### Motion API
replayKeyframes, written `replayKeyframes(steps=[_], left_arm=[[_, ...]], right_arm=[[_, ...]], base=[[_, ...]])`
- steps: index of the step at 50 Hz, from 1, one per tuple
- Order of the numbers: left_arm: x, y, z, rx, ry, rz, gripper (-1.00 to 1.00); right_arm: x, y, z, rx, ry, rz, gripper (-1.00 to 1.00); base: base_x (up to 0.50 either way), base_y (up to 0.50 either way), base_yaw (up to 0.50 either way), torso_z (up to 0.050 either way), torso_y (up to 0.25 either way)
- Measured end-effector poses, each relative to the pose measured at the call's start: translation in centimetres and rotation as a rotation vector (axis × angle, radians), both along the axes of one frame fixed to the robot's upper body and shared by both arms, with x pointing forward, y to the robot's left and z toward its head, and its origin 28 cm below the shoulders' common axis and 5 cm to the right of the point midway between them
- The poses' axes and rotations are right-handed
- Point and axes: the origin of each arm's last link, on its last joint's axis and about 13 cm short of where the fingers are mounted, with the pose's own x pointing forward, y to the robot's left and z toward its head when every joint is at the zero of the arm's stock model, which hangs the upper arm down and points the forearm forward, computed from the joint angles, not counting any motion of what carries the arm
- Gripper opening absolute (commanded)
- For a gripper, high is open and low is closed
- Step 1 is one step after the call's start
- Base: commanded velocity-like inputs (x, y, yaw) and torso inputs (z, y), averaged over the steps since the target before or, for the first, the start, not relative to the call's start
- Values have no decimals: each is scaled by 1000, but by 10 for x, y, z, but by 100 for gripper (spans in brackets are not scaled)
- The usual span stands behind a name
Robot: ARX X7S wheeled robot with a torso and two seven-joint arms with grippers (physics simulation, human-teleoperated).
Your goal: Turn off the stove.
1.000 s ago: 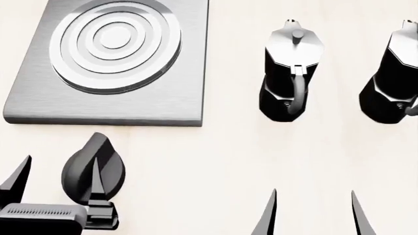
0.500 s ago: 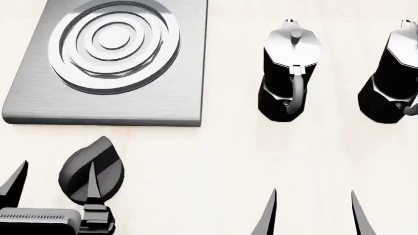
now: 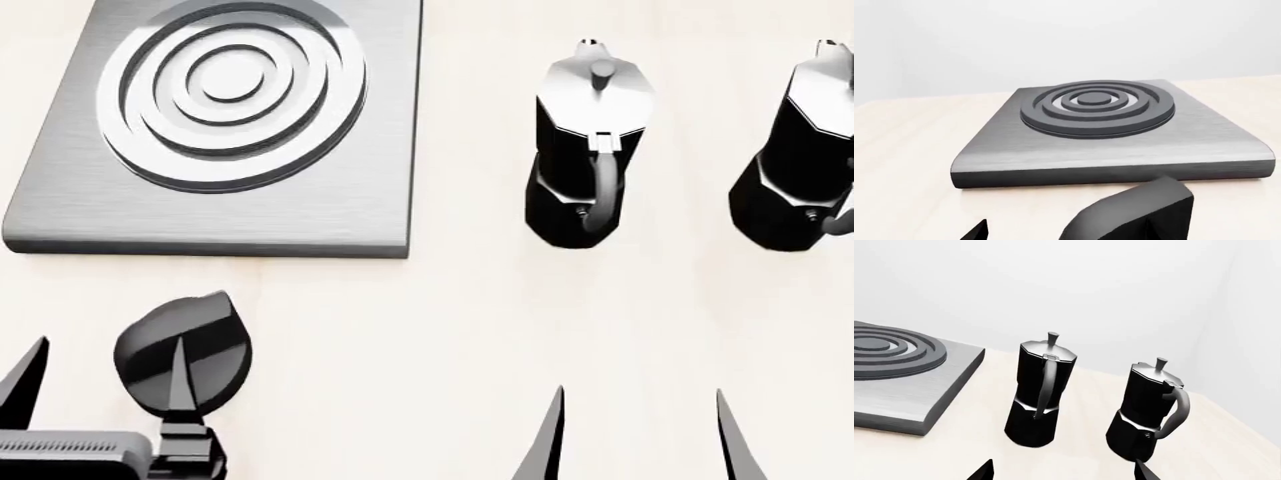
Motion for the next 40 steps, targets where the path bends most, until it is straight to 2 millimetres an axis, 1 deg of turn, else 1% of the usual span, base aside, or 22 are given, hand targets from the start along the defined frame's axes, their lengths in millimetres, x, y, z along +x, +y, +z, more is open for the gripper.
replayKeyframes(steps=[31, 40], left_arm=[[-7, 6, 2, -29, 24, 35, 100], [-2, 16, 2, -32, 33, 102, 100]], right_arm=[[0, 1, -1, -2, 2, 1, 100], [0, 1, -1, -3, 2, 1, 100]], base=[[0, 0, 0, 0, -1], [0, 0, 0, 0, -1]])
